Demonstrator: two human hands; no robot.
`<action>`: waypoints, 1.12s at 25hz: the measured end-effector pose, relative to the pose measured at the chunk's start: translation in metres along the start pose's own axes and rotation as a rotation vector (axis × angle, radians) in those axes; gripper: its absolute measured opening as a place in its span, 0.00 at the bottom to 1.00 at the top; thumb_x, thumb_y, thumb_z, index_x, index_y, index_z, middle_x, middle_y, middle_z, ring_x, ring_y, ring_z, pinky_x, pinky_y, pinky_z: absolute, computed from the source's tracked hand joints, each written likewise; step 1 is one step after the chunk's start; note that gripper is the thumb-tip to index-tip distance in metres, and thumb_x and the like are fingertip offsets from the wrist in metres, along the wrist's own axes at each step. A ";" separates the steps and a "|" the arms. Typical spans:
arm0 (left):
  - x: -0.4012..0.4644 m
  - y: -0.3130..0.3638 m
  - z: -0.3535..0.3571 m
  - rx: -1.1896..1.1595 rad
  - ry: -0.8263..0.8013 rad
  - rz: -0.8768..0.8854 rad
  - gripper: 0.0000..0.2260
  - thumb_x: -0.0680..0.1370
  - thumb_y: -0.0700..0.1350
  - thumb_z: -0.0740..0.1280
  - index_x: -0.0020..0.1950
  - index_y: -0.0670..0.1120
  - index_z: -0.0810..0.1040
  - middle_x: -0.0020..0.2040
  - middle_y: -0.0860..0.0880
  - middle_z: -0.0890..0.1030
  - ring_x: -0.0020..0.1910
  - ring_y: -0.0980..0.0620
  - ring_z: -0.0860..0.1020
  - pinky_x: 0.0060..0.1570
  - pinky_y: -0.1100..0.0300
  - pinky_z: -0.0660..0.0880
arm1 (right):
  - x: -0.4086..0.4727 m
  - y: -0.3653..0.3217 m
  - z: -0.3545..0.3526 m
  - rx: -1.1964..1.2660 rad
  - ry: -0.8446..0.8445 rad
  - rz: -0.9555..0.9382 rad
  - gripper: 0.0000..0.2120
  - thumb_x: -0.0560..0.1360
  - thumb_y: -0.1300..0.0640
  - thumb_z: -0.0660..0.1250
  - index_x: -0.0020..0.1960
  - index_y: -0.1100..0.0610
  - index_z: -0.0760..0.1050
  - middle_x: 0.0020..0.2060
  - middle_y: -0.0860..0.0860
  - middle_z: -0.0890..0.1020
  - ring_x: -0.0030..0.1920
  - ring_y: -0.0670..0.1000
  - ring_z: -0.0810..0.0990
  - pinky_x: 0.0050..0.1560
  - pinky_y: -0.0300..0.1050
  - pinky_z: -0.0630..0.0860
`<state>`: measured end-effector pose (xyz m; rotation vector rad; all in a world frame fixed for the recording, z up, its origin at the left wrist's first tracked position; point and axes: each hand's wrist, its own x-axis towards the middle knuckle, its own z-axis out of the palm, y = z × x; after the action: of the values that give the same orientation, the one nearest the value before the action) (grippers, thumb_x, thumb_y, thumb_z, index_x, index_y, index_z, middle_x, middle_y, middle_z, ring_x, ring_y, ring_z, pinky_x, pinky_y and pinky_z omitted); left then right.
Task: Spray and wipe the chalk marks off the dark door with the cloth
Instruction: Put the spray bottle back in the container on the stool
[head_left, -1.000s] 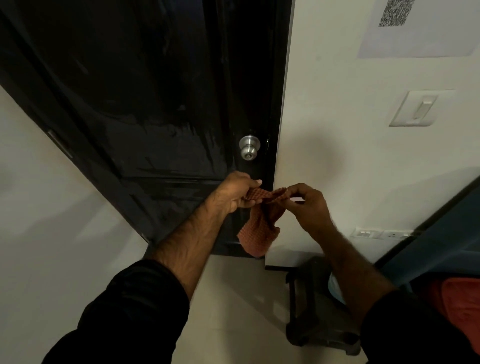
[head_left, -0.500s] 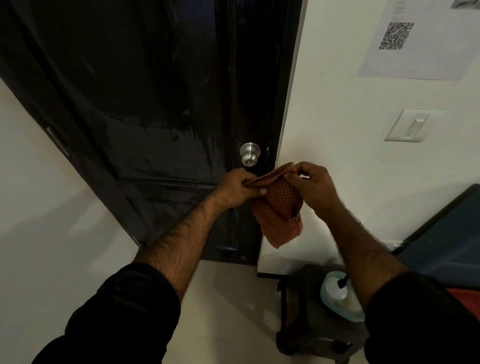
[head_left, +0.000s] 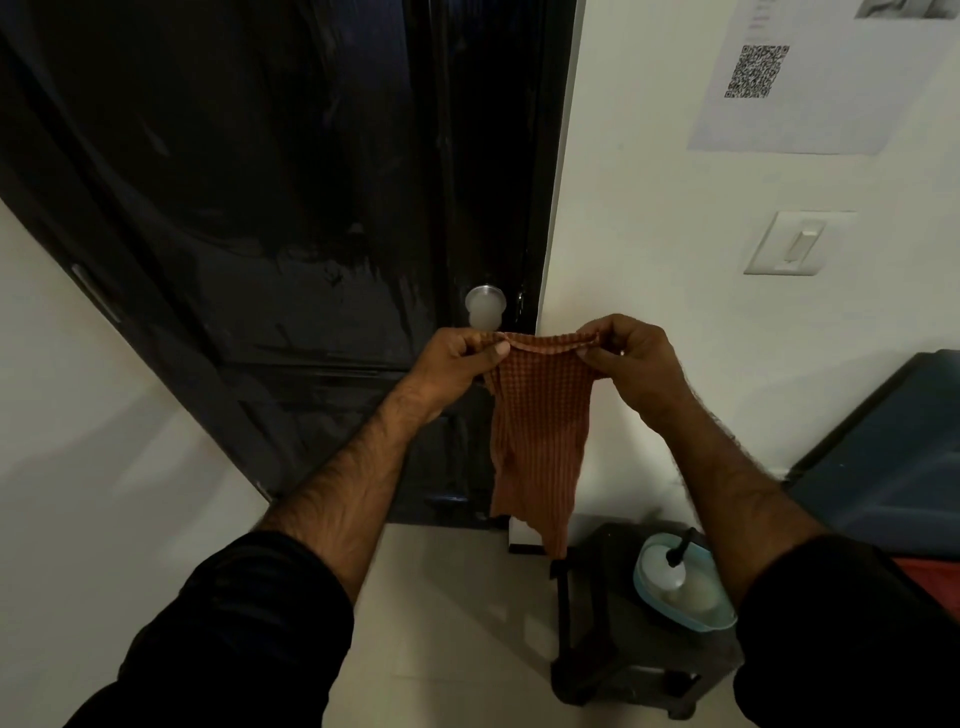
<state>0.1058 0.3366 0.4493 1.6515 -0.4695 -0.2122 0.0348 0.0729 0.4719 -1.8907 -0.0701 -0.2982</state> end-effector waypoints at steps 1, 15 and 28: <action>0.001 0.001 0.000 -0.006 0.016 -0.008 0.06 0.82 0.38 0.71 0.55 0.36 0.85 0.48 0.42 0.88 0.48 0.47 0.85 0.51 0.56 0.83 | -0.001 0.001 -0.001 0.015 -0.001 -0.018 0.10 0.80 0.66 0.73 0.57 0.55 0.84 0.46 0.57 0.87 0.48 0.62 0.87 0.50 0.61 0.86; 0.008 0.075 0.017 -0.361 -0.065 -0.148 0.08 0.86 0.41 0.64 0.57 0.39 0.82 0.45 0.46 0.84 0.44 0.51 0.83 0.47 0.58 0.82 | -0.060 0.042 0.030 0.383 -0.607 0.332 0.36 0.69 0.29 0.75 0.63 0.57 0.84 0.63 0.56 0.84 0.68 0.62 0.79 0.74 0.60 0.73; -0.043 -0.053 0.041 -0.379 -0.061 -0.819 0.42 0.75 0.78 0.59 0.67 0.42 0.81 0.59 0.41 0.87 0.63 0.40 0.83 0.72 0.35 0.67 | -0.044 0.020 0.035 0.629 -0.036 0.574 0.11 0.84 0.64 0.65 0.65 0.61 0.78 0.60 0.59 0.84 0.59 0.60 0.84 0.58 0.56 0.82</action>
<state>0.0602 0.3217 0.3858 1.3817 0.2244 -0.9004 0.0024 0.1035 0.4320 -1.2209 0.3186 0.1446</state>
